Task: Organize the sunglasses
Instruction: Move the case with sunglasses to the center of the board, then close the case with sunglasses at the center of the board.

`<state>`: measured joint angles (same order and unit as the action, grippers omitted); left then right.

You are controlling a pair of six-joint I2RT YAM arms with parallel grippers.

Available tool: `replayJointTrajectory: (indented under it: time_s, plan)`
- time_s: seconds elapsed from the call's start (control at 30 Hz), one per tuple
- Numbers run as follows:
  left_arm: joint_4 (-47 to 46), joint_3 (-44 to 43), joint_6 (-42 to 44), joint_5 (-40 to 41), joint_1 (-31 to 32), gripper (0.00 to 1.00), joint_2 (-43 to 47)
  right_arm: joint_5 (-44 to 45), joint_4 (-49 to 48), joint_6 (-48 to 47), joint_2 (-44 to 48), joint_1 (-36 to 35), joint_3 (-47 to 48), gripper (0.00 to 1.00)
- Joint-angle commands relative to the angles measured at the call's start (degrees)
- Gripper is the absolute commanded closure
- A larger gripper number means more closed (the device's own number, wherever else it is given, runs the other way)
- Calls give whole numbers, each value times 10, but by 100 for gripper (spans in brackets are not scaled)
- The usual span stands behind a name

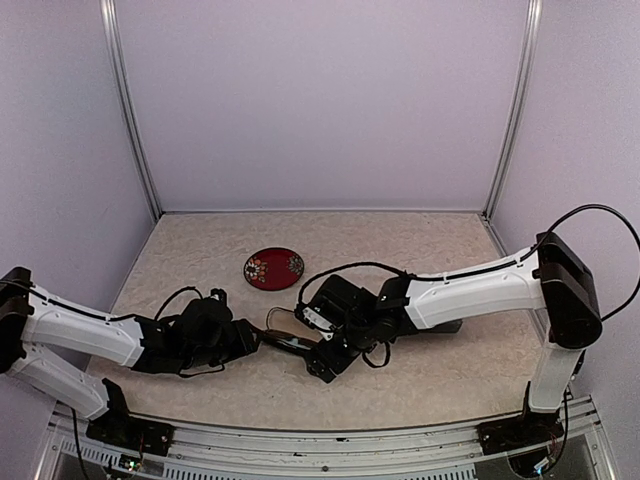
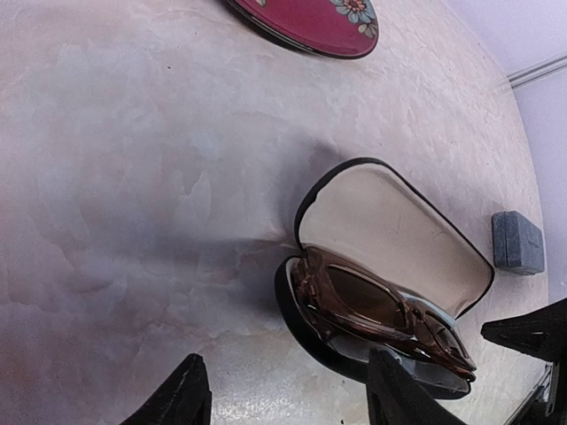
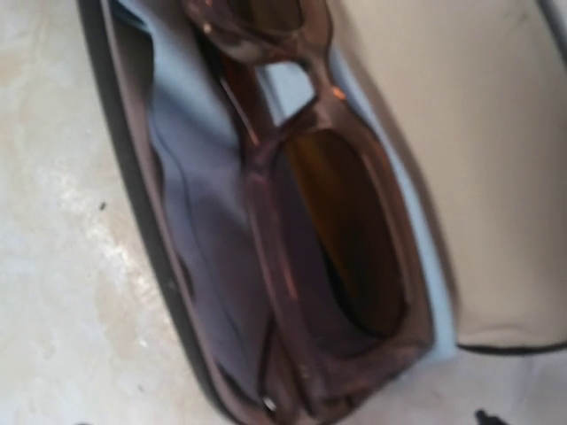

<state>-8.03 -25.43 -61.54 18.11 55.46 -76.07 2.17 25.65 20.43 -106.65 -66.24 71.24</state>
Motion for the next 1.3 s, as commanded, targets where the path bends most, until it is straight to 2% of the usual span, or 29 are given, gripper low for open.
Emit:
replayJointTrajectory:
  time_s: [0.0,0.1,0.23,0.43,0.8,1.1,1.27]
  plan:
    - [10,-8,15,17,1,37,20,32,30,-29,24,5,2,5]
    - [12,-9,22,15,-5,29,29,28,32,-46,22,23,-2,0]
    - [13,-7,34,14,-11,19,41,-13,0,-78,26,39,-9,0]
    - [12,-4,41,11,-21,13,52,-54,-17,-106,0,65,3,0]
    - [-4,-2,40,-3,-26,11,39,-108,-53,-125,-7,93,-1,0]
    - [-47,-12,20,-36,-14,17,-18,-148,-84,-114,14,123,-11,0]
    - [-28,-24,4,-22,5,20,-26,-182,-100,-102,15,159,-6,6]
